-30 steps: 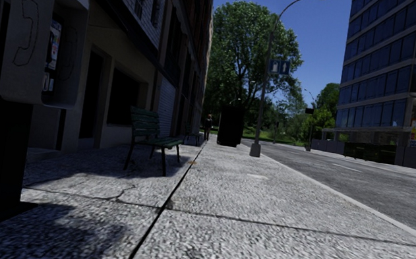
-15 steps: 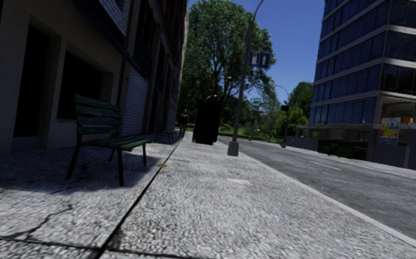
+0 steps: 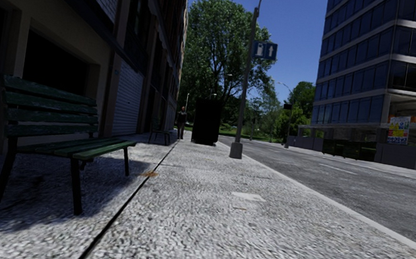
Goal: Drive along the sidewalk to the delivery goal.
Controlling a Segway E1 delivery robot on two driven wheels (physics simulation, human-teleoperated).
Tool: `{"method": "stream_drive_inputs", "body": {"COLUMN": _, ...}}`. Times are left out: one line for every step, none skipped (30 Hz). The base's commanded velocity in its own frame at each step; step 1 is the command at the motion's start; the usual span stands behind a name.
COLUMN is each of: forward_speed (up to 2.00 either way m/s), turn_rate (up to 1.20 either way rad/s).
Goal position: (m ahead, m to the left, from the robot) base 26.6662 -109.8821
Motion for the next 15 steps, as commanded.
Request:
{"method": "stream_drive_inputs", "body": {"forward_speed": 2.00, "turn_rate": 0.00}}
{"method": "stream_drive_inputs", "body": {"forward_speed": 2.00, "turn_rate": 0.00}}
{"method": "stream_drive_inputs", "body": {"forward_speed": 2.00, "turn_rate": 0.00}}
{"method": "stream_drive_inputs", "body": {"forward_speed": 2.00, "turn_rate": 0.00}}
{"method": "stream_drive_inputs", "body": {"forward_speed": 2.00, "turn_rate": 0.00}}
{"method": "stream_drive_inputs", "body": {"forward_speed": 2.00, "turn_rate": 0.00}}
{"method": "stream_drive_inputs", "body": {"forward_speed": 2.00, "turn_rate": 0.00}}
{"method": "stream_drive_inputs", "body": {"forward_speed": 2.00, "turn_rate": 0.00}}
{"method": "stream_drive_inputs", "body": {"forward_speed": 2.00, "turn_rate": 0.00}}
{"method": "stream_drive_inputs", "body": {"forward_speed": 2.00, "turn_rate": 0.00}}
{"method": "stream_drive_inputs", "body": {"forward_speed": 2.00, "turn_rate": 0.00}}
{"method": "stream_drive_inputs", "body": {"forward_speed": 2.00, "turn_rate": 0.00}}
{"method": "stream_drive_inputs", "body": {"forward_speed": 2.00, "turn_rate": 0.00}}
{"method": "stream_drive_inputs", "body": {"forward_speed": 2.00, "turn_rate": 0.00}}
{"method": "stream_drive_inputs", "body": {"forward_speed": 2.00, "turn_rate": 0.00}}
